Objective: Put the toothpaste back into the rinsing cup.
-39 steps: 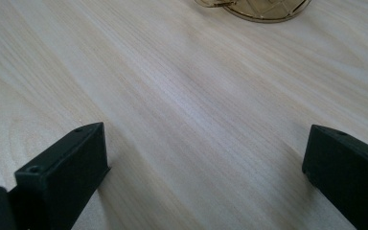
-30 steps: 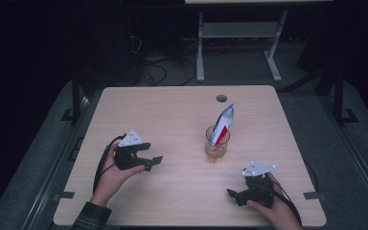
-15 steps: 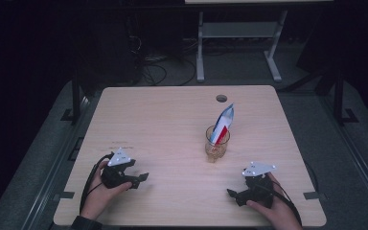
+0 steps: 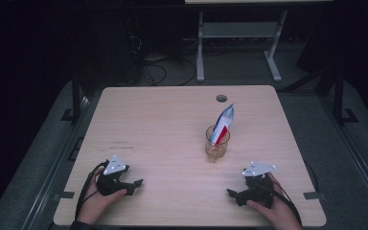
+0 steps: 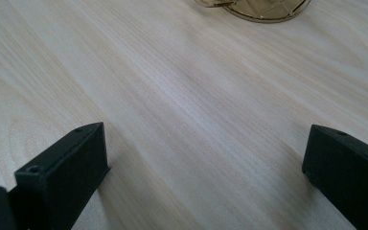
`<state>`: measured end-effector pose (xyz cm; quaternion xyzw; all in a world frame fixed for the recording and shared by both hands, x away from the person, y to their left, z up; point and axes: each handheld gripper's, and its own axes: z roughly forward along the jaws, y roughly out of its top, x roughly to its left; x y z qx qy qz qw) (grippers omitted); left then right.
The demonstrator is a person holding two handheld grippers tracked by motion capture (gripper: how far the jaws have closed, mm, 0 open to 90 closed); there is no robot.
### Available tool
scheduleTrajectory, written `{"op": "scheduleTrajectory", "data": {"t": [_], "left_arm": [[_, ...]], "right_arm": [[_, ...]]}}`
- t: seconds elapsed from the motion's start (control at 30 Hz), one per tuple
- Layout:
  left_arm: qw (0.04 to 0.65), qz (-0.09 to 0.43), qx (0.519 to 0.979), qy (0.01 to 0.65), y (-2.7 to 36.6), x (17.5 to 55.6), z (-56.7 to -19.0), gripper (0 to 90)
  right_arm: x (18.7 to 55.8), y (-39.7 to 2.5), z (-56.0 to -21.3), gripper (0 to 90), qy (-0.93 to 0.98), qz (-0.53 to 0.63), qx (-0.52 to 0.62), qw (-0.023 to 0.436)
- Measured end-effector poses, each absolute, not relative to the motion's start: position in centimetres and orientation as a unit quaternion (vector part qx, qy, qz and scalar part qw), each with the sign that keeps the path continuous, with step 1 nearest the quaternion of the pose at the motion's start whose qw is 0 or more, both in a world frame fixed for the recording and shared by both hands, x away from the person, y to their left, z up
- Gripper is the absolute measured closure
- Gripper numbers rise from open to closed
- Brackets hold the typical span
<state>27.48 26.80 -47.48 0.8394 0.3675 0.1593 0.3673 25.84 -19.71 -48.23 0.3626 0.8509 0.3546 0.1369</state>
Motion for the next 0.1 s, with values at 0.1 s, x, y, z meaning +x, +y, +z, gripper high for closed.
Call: {"op": "scheduleTrajectory", "data": {"t": [0.1], "left_arm": [[0.361,0.162,0.841,0.368,26.67,27.45,-47.5,14.7]], "right_arm": [[25.82,-19.7,-48.22,0.9,0.851,0.354,0.364,0.136]]}}
